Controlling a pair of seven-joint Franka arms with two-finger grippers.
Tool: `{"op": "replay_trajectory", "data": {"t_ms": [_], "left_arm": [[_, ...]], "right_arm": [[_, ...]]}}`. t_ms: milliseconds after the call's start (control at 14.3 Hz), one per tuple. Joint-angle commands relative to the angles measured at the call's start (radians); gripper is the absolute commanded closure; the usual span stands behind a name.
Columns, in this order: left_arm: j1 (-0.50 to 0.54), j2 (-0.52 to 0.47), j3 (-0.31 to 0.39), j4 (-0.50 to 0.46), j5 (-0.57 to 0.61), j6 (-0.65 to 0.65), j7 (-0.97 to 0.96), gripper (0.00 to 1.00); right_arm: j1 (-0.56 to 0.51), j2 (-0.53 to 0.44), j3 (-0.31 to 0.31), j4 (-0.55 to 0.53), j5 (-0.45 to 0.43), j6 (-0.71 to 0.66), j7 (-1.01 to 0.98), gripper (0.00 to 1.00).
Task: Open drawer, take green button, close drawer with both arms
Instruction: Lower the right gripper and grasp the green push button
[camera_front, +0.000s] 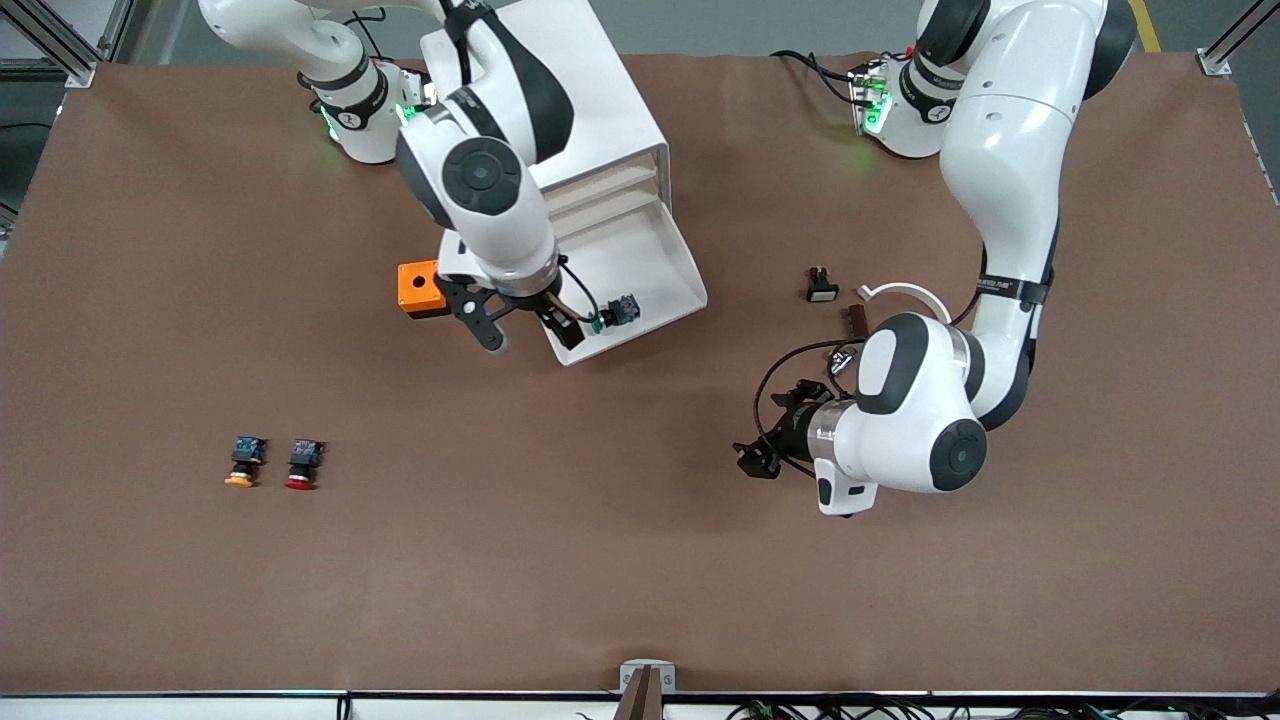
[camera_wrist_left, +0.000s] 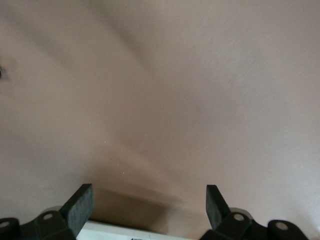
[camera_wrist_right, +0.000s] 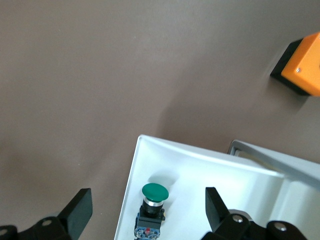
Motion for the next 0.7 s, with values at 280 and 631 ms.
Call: {"op": "replay_trajectory", "data": {"t_ms": [280,631], "left_arm": [[-0.03,-0.048,0.017,-0.026,0.065,0.059,0.015,0.01],[-0.032,-0.059,0.015,-0.027,0.066,0.057,0.014,0.01]], "right_arm": [[0.111,0.099,-0.011,0.007,-0.038,0.064,0.17,0.0],[0.146,0.134,-0.011,-0.033,-0.05,0.154,0.239,0.0]]}}
